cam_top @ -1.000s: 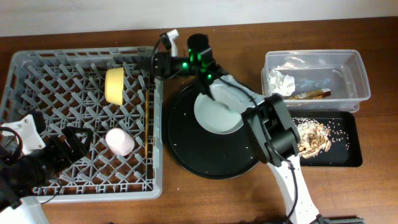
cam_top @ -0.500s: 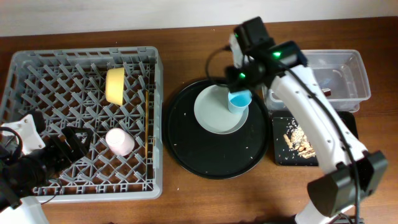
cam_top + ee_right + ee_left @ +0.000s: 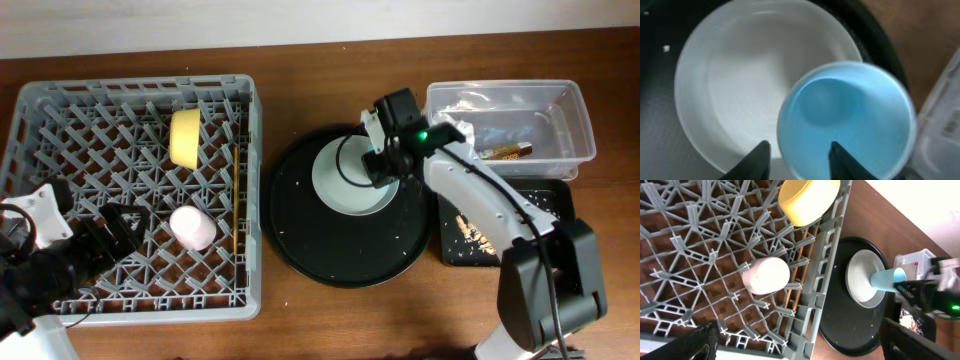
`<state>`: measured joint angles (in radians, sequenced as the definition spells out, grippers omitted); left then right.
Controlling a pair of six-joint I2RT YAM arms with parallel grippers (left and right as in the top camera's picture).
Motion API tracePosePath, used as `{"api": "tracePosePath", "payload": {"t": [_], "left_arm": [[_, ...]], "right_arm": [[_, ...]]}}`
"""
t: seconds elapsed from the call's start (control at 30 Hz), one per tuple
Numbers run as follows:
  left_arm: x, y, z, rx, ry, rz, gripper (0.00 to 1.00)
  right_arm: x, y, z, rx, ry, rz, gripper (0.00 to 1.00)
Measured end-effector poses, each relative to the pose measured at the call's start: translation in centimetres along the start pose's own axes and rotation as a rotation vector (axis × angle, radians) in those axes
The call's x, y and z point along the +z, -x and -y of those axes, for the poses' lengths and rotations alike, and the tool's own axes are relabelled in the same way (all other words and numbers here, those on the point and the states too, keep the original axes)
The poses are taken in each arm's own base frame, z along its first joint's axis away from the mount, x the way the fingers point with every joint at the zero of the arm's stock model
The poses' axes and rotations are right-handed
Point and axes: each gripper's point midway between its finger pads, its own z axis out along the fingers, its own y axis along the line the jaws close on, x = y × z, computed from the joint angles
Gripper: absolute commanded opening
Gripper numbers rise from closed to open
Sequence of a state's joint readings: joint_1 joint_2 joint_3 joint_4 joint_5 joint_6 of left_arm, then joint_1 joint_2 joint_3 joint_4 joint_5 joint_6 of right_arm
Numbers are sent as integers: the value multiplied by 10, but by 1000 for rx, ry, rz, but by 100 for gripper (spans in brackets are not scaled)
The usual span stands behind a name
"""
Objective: Sort waste into correct bins and load items into the dishwasher rack
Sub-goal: 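Grasp the light blue cup on the tray with the right gripper and lift, then pass the light blue cup from the right gripper to the left gripper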
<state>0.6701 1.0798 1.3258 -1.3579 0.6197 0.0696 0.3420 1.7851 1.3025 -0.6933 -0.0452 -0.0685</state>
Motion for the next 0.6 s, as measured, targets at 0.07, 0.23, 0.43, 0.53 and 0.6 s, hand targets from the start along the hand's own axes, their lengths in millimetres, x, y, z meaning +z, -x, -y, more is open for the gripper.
{"api": "tracePosePath", "payload": {"t": [0.07, 0.23, 0.43, 0.53, 0.6], "left_arm": [[0, 0, 0, 0, 0, 0, 99], [0, 0, 0, 0, 0, 0, 99], [0, 0, 0, 0, 0, 0, 99], [0, -3, 4, -10, -25, -12, 99], [-1, -8, 23, 36, -130, -25, 99]], "right_arm": [[7, -7, 0, -7, 0, -6, 15], [0, -5, -6, -8, 31, -17, 4], [-125, 46, -40, -32, 211, 166, 3], [-217, 50, -52, -46, 250, 331, 4], [-255, 30, -54, -35, 278, 372, 4]]}}
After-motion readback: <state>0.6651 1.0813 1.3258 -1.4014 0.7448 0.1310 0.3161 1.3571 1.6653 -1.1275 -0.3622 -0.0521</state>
